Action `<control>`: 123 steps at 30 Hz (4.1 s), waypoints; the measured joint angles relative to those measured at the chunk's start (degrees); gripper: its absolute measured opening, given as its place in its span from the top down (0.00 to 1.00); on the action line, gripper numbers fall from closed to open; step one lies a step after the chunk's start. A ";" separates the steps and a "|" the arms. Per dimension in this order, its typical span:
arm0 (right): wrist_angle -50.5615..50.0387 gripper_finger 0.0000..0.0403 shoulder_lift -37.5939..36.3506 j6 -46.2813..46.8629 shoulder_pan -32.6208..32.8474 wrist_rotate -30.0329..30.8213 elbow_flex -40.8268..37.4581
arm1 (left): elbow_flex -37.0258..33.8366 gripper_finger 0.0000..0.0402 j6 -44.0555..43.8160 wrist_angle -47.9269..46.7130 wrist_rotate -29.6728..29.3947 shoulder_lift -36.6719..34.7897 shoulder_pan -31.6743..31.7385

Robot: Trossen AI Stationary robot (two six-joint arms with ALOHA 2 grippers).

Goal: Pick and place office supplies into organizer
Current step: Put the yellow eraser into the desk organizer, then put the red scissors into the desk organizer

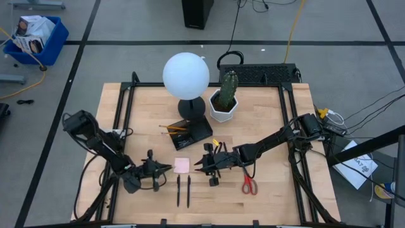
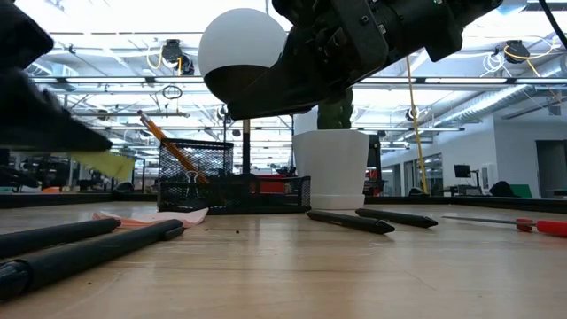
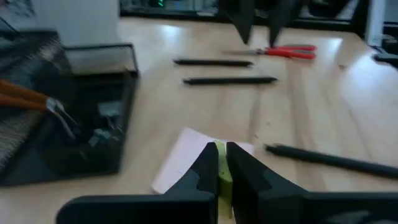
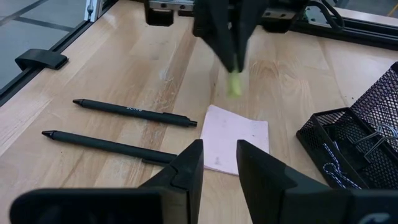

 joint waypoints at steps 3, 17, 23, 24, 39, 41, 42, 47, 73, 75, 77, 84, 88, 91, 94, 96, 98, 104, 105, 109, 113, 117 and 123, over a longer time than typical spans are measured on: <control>0.01 0.78 0.00 -0.02 0.01 0.00 0.00 | 0.00 0.96 3.19 -0.02 -0.94 -1.50 2.17; -0.01 0.78 0.00 -0.01 0.08 -0.02 -0.02 | 0.02 0.96 16.76 -0.13 2.43 -10.55 16.62; -0.01 0.78 0.00 0.00 0.12 -0.02 -0.02 | 0.07 0.93 21.26 -0.12 7.35 -13.24 23.91; -0.01 0.78 0.00 0.00 0.11 -0.03 -0.02 | 0.07 0.94 21.41 -0.18 7.69 -13.43 24.98; -0.10 0.78 0.00 0.00 0.12 -0.04 -0.02 | 0.07 0.91 20.62 -0.55 14.92 -13.54 31.16; -0.10 0.78 0.00 0.00 0.12 -0.04 -0.02 | 0.07 0.93 20.67 -0.57 14.93 -13.54 31.18; -0.10 0.78 0.00 0.00 0.12 -0.04 -0.02 | 0.07 0.95 20.68 -0.57 14.99 -13.54 31.16; -0.10 0.78 0.00 0.00 0.12 -0.04 -0.02 | 0.07 0.95 20.68 -0.57 15.01 -13.54 31.17; -0.08 0.78 0.15 0.00 0.12 -0.04 -0.02 | 0.07 0.86 19.21 -0.49 14.64 -13.50 31.16; -0.08 0.78 0.15 0.00 0.12 -0.04 -0.02 | 0.07 0.82 19.14 -0.21 14.65 -13.50 31.17; -0.08 0.78 0.15 0.00 0.12 -0.04 -0.02 | 0.07 0.79 19.13 -0.07 14.66 -13.50 31.17; -0.08 0.78 0.15 0.00 0.12 -0.04 -0.02 | 0.07 0.70 18.39 0.07 14.67 -13.50 31.18; -0.07 0.78 0.16 0.00 0.13 -0.04 -0.02 | 0.07 0.66 17.64 0.16 14.75 -13.50 31.16; -0.08 0.78 0.15 0.00 0.12 -0.04 -0.04 | 0.07 0.63 17.43 0.38 15.24 -13.50 31.12; -0.08 0.78 0.15 0.00 0.12 -0.04 -0.04 | 0.07 0.60 17.61 1.08 15.84 -13.50 30.73; -0.08 0.78 0.15 -0.04 0.12 0.01 -0.04 | 0.07 0.59 17.84 2.97 17.47 -13.50 30.41; -0.06 0.78 0.15 0.00 0.05 0.02 -0.04 | 0.09 0.56 17.82 3.54 17.80 -13.50 30.17; -0.08 0.78 0.15 0.00 0.03 0.00 -0.04 | 0.07 0.48 16.47 3.36 17.37 -13.50 30.02; -0.08 0.78 0.16 0.00 0.03 0.00 -0.04 | 0.07 0.47 16.48 3.34 17.39 -13.50 30.02; -0.44 0.78 0.15 0.00 0.03 -0.02 -0.04 | 0.07 0.44 16.45 3.34 17.69 -13.50 30.02; -1.26 0.78 0.17 0.00 0.03 -0.02 -0.04 | 0.07 0.44 15.76 3.20 20.96 -13.44 30.04; -1.26 0.78 0.16 0.02 0.03 -0.04 -0.04 | 0.08 0.44 15.39 3.54 22.24 -13.50 29.62; -1.30 0.78 0.15 0.02 0.03 -0.22 -0.04 | 0.07 0.44 16.63 4.47 22.42 -13.45 28.61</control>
